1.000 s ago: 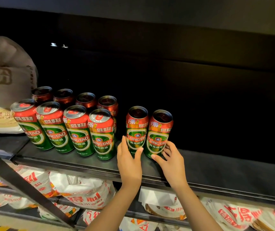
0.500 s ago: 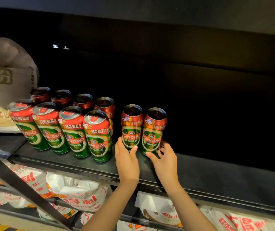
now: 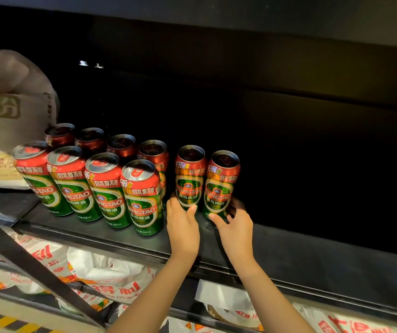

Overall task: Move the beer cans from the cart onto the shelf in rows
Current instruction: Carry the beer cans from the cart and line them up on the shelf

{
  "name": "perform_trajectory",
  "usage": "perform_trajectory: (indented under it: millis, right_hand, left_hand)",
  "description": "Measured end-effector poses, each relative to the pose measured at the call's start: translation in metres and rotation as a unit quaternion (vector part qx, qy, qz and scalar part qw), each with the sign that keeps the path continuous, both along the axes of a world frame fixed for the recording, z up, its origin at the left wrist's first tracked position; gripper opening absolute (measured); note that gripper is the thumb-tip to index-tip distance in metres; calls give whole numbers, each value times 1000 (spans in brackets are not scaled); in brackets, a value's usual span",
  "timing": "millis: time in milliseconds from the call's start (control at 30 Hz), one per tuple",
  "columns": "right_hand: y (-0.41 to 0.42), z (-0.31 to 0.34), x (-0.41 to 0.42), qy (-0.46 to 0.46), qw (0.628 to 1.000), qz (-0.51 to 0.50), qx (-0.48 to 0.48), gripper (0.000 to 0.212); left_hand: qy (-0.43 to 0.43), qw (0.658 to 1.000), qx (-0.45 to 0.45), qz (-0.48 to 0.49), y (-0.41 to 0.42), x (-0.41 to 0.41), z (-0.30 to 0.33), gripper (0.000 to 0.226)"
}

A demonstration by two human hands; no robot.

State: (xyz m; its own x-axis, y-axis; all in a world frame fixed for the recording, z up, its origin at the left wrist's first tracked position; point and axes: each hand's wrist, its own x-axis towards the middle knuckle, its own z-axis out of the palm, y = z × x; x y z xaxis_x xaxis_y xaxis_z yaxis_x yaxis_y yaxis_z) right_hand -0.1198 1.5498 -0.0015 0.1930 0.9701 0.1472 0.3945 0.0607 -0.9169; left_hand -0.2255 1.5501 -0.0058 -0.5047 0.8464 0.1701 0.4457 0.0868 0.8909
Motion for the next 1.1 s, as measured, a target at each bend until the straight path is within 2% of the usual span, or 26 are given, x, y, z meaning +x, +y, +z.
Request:
perform_trajectory:
  millis: [133,300,433,533,700,1100]
  right_hand:
    - [1,0,-2,-9,1000,-2,13,52]
    - [-1,-3,-2,1,1000,-4,18,48]
    - [-1,-4,-2,4,1000,-3,9,54]
    - [1,-4,-2,5,1000,0,8,55]
    - [2,-7,-1,4,1000,2,19,53]
    - [5,-13,0,-24,999,2,36,49]
  left_hand:
    - [-2,1000,-7,-2,1,0,1,20]
    - [-13,1000,-1,-12,1,-3,-6,32]
    - [-29,999,-3,-16,0,-4,-5,37]
    - [-40,999,-4,-14,-1,-3,-2,49]
    - [-71,997,5,43,-5,9,6,68]
    - [-62,994,20,86,-2,20,5,61]
